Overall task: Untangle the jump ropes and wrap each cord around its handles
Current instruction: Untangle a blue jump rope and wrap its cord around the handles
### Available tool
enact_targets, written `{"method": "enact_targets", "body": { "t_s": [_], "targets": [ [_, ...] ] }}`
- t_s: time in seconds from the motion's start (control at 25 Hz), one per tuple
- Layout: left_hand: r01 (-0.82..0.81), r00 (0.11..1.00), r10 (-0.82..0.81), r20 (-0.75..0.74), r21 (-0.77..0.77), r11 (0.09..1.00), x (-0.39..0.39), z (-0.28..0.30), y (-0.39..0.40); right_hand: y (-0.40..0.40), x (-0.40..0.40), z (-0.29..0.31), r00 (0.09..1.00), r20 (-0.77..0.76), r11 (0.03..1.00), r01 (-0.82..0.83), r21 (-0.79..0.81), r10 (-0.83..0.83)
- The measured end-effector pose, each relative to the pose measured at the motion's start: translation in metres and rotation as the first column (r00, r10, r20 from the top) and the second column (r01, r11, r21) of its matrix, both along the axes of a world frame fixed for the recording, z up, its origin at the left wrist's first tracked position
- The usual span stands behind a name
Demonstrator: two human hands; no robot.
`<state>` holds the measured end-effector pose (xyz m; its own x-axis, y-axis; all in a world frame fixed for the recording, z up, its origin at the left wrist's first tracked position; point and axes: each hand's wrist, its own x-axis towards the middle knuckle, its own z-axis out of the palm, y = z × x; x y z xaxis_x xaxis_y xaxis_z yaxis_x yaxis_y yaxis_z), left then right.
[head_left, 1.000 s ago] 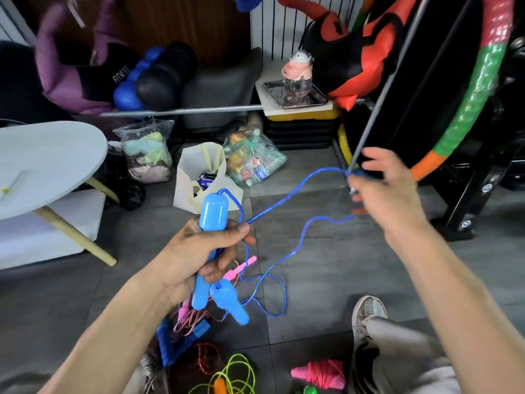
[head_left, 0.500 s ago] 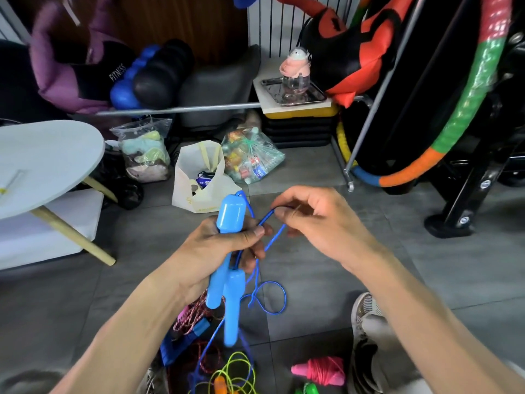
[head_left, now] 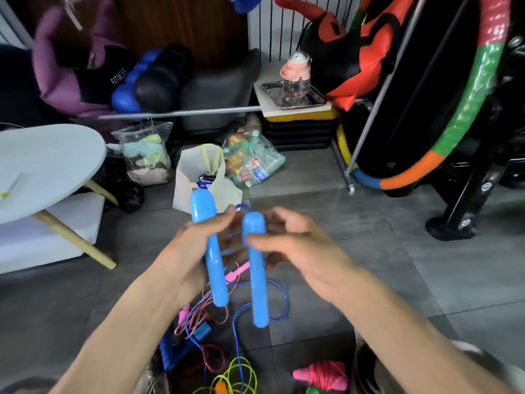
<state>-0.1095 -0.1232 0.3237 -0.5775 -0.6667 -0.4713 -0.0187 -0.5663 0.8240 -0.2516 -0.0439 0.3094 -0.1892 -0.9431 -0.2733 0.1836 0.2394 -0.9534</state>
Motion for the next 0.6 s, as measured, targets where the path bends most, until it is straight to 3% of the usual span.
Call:
{"method": "enact_targets", "body": {
  "t_s": [0.08,0.28,0.44,0.6],
  "targets": [
    [0.11,0.993,-0.106,0.057,-0.065,0.992,0.001,0.002,0.01,-0.001,-0.015,0.008,0.988,0.146,0.999,0.053,-0.007,-0.051],
    [0.257,0.965,-0.252,0.068,-0.093,0.962,0.01,0.004,0.01,0.008,-0.022,0.015,0.997,-0.012,0.99,-0.082,-0.118,0.081],
    [0.466,0.881,-0.471,-0.028,-0.107,0.878,0.015,0.002,0.009,0.012,-0.023,0.015,0.964,0.102,0.959,-0.228,-0.171,0.247],
    [0.432,0.902,-0.424,0.083,-0.151,0.889,0.007,0.001,0.014,0.013,-0.01,0.01,0.938,0.158,0.945,-0.284,-0.163,0.309]
  ]
}}
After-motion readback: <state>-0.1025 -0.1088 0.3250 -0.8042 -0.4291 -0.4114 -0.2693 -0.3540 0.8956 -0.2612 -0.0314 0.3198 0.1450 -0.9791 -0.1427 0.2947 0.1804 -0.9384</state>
